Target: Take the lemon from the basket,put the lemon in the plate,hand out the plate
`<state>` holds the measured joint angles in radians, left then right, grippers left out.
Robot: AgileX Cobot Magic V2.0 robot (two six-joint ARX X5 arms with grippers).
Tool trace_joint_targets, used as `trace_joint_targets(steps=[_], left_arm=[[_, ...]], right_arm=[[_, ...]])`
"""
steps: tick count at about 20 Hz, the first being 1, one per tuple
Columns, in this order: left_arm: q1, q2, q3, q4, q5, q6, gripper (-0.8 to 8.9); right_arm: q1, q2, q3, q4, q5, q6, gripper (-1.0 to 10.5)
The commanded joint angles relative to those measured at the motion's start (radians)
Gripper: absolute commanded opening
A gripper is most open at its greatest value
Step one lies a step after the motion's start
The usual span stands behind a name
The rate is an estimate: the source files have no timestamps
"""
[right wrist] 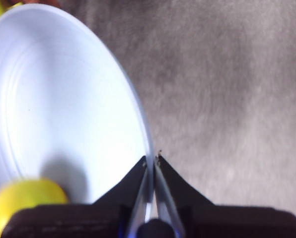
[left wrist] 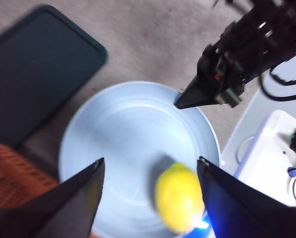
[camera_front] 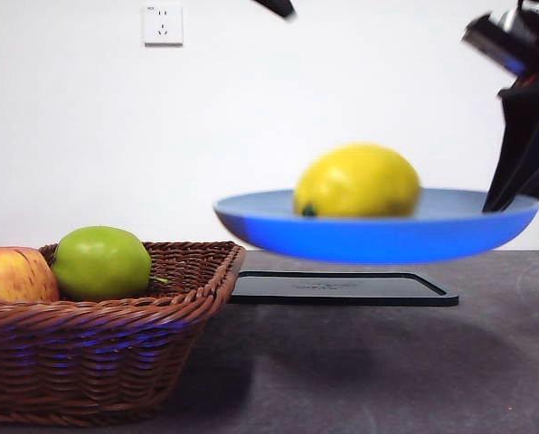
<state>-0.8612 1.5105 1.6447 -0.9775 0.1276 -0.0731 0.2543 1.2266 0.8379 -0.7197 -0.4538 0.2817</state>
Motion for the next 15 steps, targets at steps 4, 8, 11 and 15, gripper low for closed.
trace_joint_targets(steps=[4,8,11,15], left_arm=[[0.019,-0.068,0.111,-0.109,-0.03,0.051,3.24],[0.018,-0.121,0.111,-0.138,-0.015,0.051,3.24],[0.016,-0.126,0.111,-0.163,-0.015,0.047,3.24],[0.016,-0.126,0.111,-0.117,-0.015,0.047,3.24]], right_arm=[[-0.031,0.16,0.075,0.085,-0.012,0.017,0.0],[-0.087,0.312,0.217,0.107,-0.013,0.016,0.0],[-0.123,0.443,0.36,0.109,-0.011,0.016,0.0],[-0.135,0.626,0.547,0.112,-0.012,0.018,0.0]])
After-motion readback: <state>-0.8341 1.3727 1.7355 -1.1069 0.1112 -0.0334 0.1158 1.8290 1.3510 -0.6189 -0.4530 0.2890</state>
